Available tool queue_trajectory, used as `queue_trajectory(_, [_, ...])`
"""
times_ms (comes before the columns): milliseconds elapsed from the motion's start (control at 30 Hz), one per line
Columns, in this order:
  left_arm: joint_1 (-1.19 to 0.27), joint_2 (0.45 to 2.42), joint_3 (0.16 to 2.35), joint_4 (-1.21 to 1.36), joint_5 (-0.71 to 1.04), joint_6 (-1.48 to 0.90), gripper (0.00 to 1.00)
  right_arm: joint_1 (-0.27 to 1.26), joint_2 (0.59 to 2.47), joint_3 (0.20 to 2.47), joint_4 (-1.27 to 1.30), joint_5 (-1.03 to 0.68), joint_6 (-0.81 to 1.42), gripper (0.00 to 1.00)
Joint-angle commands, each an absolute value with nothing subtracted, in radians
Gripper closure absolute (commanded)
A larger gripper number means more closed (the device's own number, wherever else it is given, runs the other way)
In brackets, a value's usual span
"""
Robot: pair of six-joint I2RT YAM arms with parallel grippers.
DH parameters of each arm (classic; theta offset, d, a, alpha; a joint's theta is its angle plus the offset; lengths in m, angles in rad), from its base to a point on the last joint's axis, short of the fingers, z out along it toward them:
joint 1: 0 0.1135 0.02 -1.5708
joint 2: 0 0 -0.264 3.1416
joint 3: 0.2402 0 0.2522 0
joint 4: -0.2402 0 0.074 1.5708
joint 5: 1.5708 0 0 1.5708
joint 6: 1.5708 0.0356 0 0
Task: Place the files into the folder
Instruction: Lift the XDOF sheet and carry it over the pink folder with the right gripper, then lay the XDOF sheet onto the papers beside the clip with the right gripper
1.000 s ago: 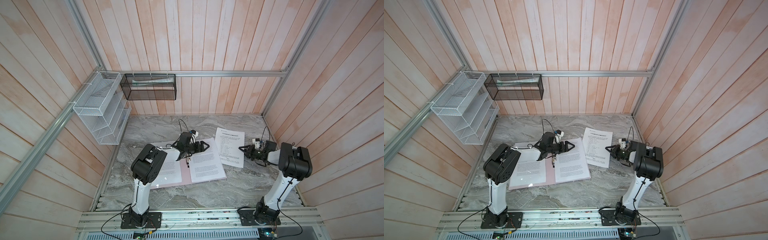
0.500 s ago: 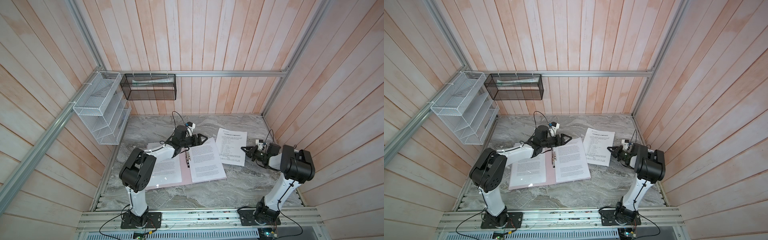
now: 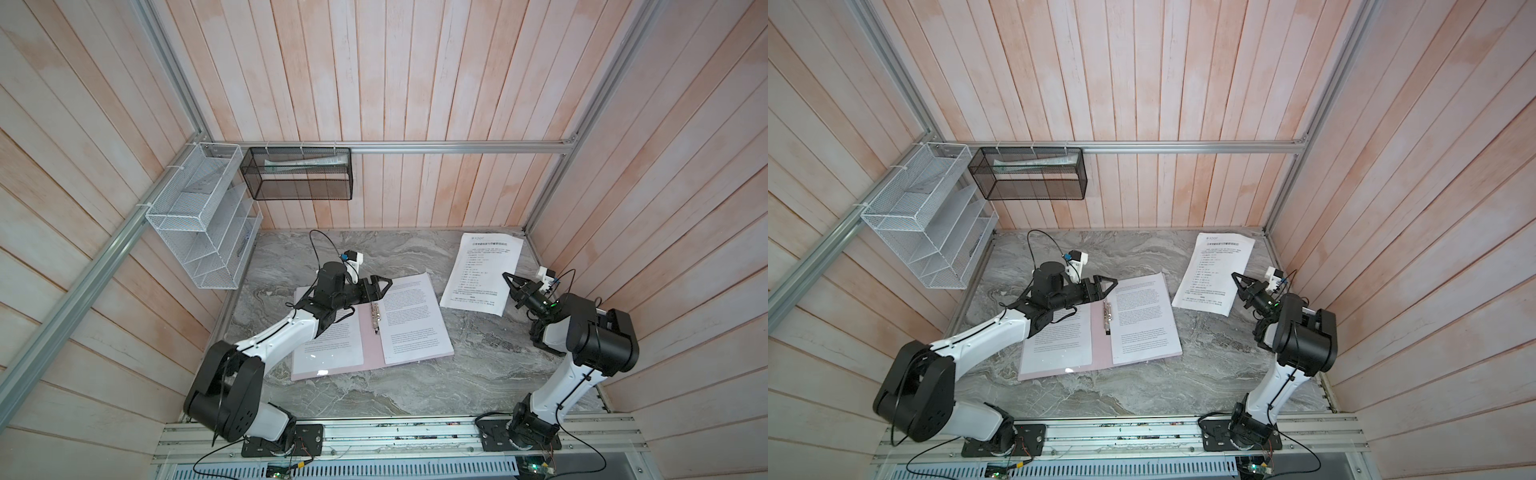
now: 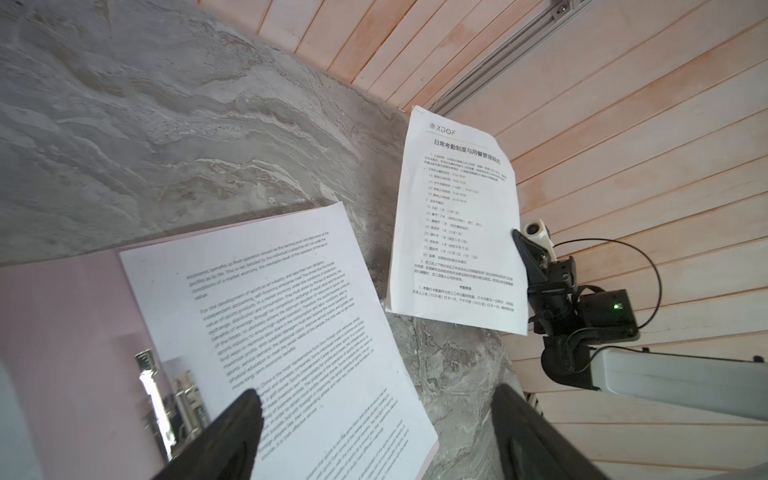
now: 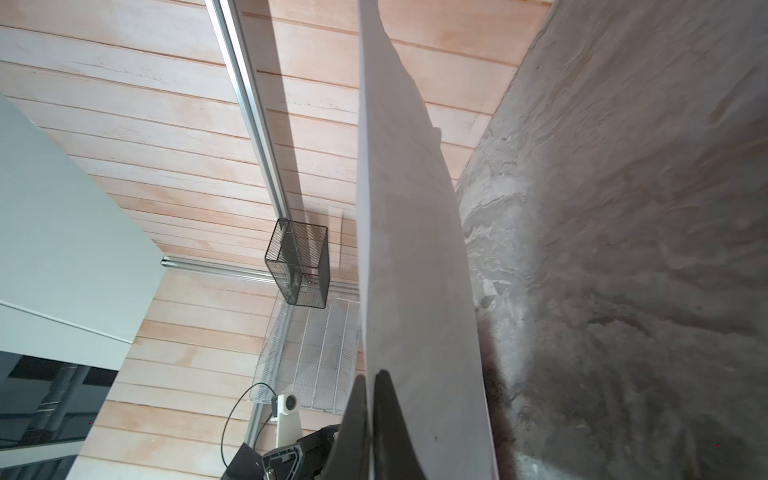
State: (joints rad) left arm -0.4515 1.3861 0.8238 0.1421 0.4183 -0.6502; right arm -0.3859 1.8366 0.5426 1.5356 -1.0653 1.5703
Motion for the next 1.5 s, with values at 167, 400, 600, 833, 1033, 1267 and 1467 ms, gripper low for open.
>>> queue_trajectory(167, [-0.427,1.049,0.688,-0.118,0.227,-0.586,0.09,-0.214,1.456,0.592,1.134,-1.005,1.225,1.0])
queue_trajectory(400, [-0.403,0.896,0.638,-0.202,0.207,-0.586,0.09,-0.034,1.302,0.73,0.692,-0.971,0.949,1.0])
queue_trajectory(600, [-0.403,0.877,0.587,-0.16,0.22,-0.604,0.09,0.104,1.414,0.771,0.739,-1.02,0.989,1.0])
queue_trajectory(833, [-0.403,0.868,0.54,-0.122,0.23,-0.624,0.1,0.223,1.565,0.818,0.698,-1.068,0.951,1.0])
queue_trajectory(1033, [-0.403,0.863,0.53,-0.139,0.222,-0.617,0.1,0.208,1.629,0.79,0.527,-1.052,0.812,1.0])
queue_trajectory(1267, [-0.403,0.88,0.528,-0.131,0.22,-0.612,0.1,0.186,1.722,0.763,0.48,-1.086,0.764,1.0])
queue_trajectory(1467, [-0.402,0.9,0.543,-0.136,0.215,-0.603,0.1,0.183,1.73,0.763,0.409,-1.067,0.721,1.0])
